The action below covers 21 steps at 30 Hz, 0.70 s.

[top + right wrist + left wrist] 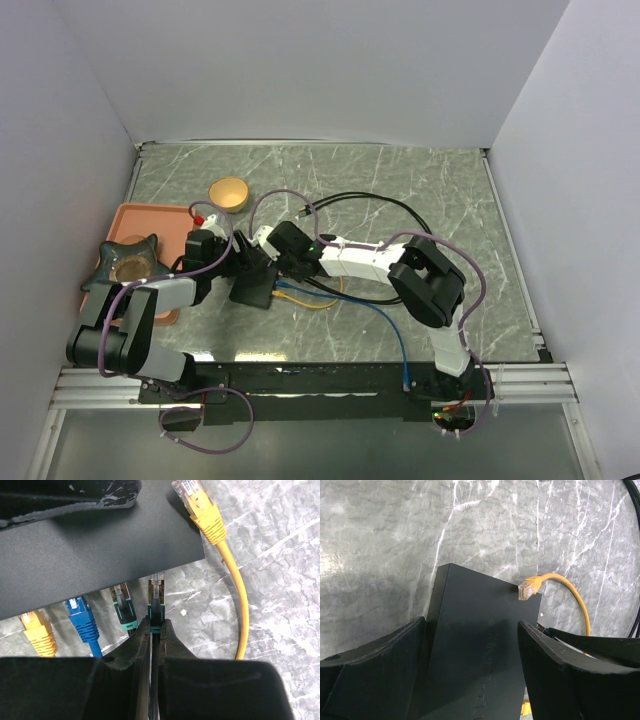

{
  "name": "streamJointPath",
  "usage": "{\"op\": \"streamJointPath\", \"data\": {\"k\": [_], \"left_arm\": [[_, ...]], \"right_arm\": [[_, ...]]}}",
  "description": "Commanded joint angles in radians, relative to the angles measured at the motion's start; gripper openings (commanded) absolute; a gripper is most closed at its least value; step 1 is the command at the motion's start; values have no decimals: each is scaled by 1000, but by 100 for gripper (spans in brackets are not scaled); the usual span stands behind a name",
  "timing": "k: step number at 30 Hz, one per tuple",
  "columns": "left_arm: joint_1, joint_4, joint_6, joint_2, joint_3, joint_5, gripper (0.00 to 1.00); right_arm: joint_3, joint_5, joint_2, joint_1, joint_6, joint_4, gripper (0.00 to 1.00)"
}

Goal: Insert the plug into the switch port

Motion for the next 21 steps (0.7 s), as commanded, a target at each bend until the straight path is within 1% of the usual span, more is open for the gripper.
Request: {"op": "streamJointPath", "data": {"k": [1, 8, 16, 21], "left_arm": [[-38, 8, -56, 5, -11, 156, 78], [-39, 42, -61, 22, -16, 179, 78], [-42, 81, -62, 54, -20, 201, 78], [-45, 103, -62, 87, -17, 213, 75]], "right_arm": [[79, -2, -9, 13, 24, 166, 0], [131, -26, 23, 16, -22, 147, 0], [155, -169, 49, 19, -65, 111, 0], [183, -203, 74, 21, -80, 75, 0]]}}
